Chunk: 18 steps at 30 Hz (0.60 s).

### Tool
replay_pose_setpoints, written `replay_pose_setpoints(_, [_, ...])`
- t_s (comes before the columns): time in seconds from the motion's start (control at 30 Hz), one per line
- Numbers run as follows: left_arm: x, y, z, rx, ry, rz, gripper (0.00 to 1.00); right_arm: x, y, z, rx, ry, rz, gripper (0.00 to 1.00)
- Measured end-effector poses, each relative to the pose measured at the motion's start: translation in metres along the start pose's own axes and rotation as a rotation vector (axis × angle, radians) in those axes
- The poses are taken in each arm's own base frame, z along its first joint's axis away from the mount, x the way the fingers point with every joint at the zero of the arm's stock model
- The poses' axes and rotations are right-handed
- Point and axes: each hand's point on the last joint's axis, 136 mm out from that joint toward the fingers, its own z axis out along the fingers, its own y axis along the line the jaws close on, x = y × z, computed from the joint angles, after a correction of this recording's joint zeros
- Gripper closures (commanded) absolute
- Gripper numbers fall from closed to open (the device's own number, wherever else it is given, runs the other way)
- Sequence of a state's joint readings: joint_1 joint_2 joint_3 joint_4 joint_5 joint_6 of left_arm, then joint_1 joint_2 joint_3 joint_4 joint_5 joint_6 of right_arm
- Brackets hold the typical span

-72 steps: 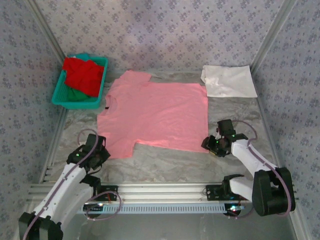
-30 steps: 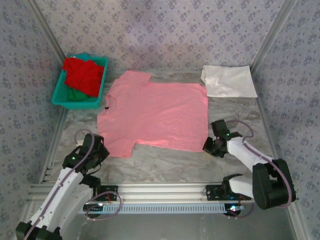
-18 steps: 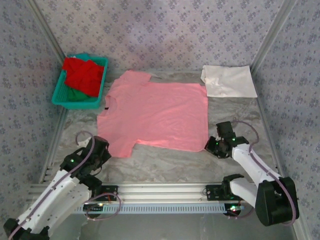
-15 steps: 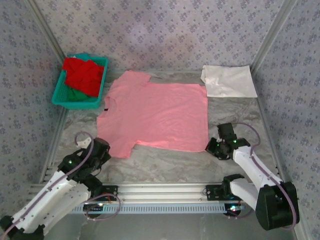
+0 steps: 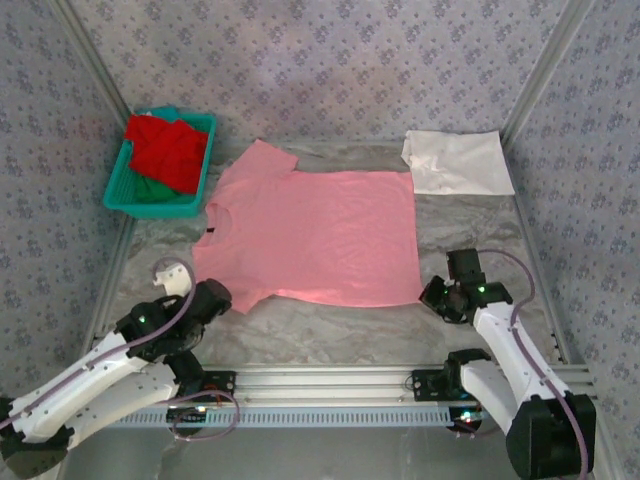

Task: Fold and stack the t-shirts

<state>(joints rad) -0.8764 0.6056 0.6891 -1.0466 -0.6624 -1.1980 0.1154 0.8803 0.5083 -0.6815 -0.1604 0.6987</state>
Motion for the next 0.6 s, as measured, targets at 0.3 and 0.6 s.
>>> replay_pose_setpoints(0.3, [-0.032,-0.029,0.030,0.009,0.139,0.008,1.00,-0.042,0.032,-0.002,-0.025,-0.057,-0.061,1.00])
replay_pose_setpoints(0.6, [-0.063,-0.067,0.058,0.067,0.263,0.127,1.00,-0.055,0.040,0.004,-0.016,-0.053,-0.104,1.00])
